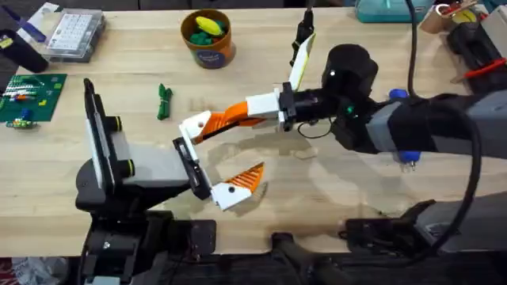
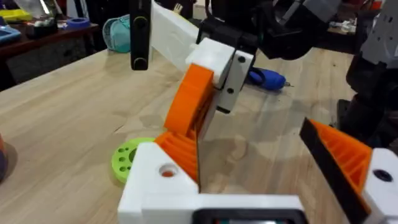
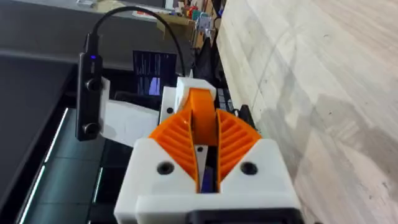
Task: Pick up the gripper from the table and insert it into the empty holder that is missing its gripper. Then pick up a screw, insert it into the mounting hole, and use the screwdriver to tighten it. Finally, clean up the table by picking up the vegetable and placing it into the bucket.
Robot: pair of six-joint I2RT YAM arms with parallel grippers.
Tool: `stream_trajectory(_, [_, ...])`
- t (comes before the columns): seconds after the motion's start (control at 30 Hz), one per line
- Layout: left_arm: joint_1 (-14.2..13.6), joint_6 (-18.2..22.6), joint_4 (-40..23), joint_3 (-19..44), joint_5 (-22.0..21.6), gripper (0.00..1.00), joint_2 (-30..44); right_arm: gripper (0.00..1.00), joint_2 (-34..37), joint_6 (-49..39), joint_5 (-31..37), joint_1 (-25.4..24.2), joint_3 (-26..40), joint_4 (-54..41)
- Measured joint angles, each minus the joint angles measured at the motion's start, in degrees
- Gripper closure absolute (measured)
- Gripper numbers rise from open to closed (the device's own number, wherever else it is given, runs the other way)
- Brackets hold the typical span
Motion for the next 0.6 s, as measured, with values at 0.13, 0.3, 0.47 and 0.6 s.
stream_trajectory(0.13, [0.0, 0.0, 0.0, 0.0, -0.1, 0.013, 0.0, 0.876, 0.0, 0.0, 0.2, 0.1, 0.0, 0.0])
stream_trajectory(0.3, [0.1, -0.2, 0.0, 0.0, -0.4, 0.013, 0.0, 0.988, 0.0, 0.4, 0.6, 0.3, 0.0, 0.1])
stream_trajectory(0.47, [0.2, -0.5, 0.0, 0.0, -0.8, 0.014, 0.0, 0.991, 0.0, 1.2, 1.9, 0.8, 0.0, 0.2])
stream_trajectory(0.6, [0.2, -0.7, 0.0, 0.0, -1.1, 0.014, 0.0, 0.992, 0.0, 1.6, 2.8, 1.0, 0.0, 0.2])
